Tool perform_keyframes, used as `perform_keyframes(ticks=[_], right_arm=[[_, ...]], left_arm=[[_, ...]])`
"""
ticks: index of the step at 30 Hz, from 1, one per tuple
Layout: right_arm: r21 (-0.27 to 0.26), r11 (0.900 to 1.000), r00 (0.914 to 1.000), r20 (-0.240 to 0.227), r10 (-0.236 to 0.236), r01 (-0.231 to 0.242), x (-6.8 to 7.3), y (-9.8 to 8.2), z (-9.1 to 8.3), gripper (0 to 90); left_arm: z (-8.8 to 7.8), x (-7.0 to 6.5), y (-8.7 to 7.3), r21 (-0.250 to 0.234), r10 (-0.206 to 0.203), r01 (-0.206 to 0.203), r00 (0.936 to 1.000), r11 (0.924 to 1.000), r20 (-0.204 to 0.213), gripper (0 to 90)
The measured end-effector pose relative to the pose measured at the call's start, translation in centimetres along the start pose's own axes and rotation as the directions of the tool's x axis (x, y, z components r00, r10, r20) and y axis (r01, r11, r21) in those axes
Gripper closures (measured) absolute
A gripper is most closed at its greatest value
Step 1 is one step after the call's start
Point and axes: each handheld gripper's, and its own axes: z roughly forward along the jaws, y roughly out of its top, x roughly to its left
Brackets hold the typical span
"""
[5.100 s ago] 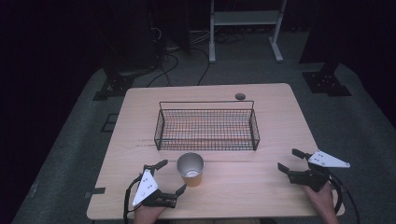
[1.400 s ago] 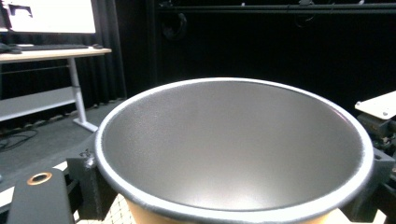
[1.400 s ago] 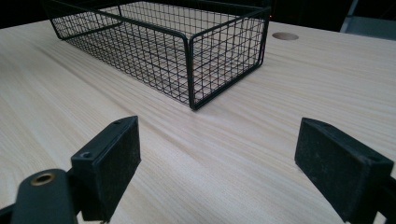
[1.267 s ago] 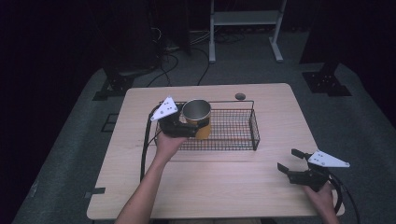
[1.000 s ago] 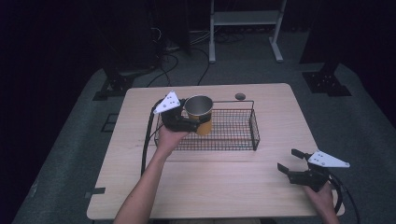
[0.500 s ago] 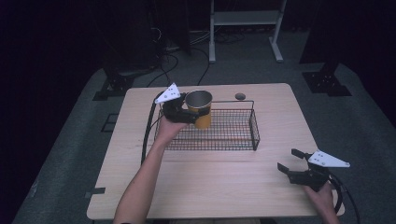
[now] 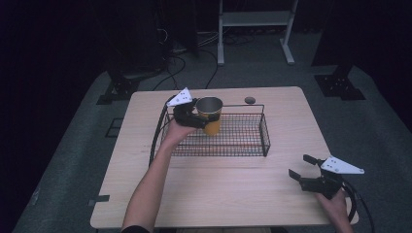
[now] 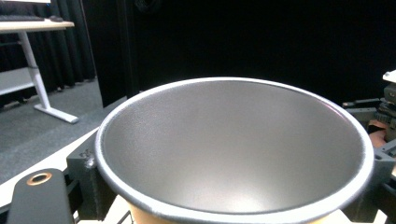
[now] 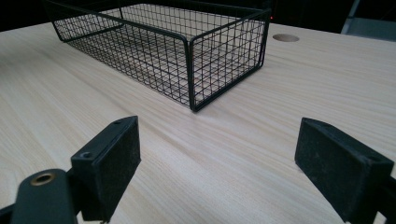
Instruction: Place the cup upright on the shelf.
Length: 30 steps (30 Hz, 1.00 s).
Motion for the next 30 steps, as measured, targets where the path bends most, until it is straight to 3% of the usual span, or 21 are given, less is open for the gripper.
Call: perform_keyframes(ticks=[3, 7, 11, 14, 17, 22, 25, 30], right_arm=[[-0.002, 1.000, 1.0000, -0.002, 0.000, 0.000, 0.0, 0.0, 0.0, 13.2], [-0.001, 1.000, 1.0000, -0.002, 0.001, -0.001, 0.0, 0.0, 0.0, 13.2], [-0.002, 1.000, 1.0000, -0.002, -0.001, 0.001, 0.0, 0.0, 0.0, 13.2], [0.000, 1.000, 1.0000, -0.002, -0.001, 0.001, 0.0, 0.0, 0.0, 13.2], [-0.003, 1.000, 1.0000, -0.003, 0.001, -0.001, 0.0, 0.0, 0.0, 13.2], [-0.003, 1.000, 1.0000, -0.003, 0.001, -0.001, 0.0, 0.0, 0.0, 13.2], [-0.003, 1.000, 1.0000, -0.003, 0.000, 0.000, 0.0, 0.0, 0.0, 13.2], [-0.004, 1.000, 1.0000, -0.003, 0.000, -0.001, -0.1, 0.0, 0.0, 13.2]], left_arm=[[0.4, 0.1, -0.4, 0.026, 0.033, -0.033, 0.9994, 0.9991, 0.005, 12.0], [0.7, 0.2, -0.6, 0.037, 0.033, -0.034, 0.9993, 0.9987, 0.015, 12.0], [0.8, 0.3, -0.9, 0.061, 0.062, -0.062, 0.9981, 0.9962, 0.006, 12.0], [1.0, 0.5, -1.1, 0.090, 0.057, -0.059, 0.9980, 0.9942, 0.029, 12.0], [1.2, 0.6, -1.4, 0.128, 0.087, -0.091, 0.9956, 0.9876, 0.034, 11.9], [1.6, 0.8, -2.0, 0.168, 0.079, -0.085, 0.9959, 0.9821, 0.044, 11.9], [2.0, 0.9, -2.2, 0.218, 0.088, -0.099, 0.9945, 0.9709, 0.057, 11.8], [2.7, 1.0, -2.3, 0.254, 0.097, -0.114, 0.9922, 0.9604, 0.079, 11.7]])
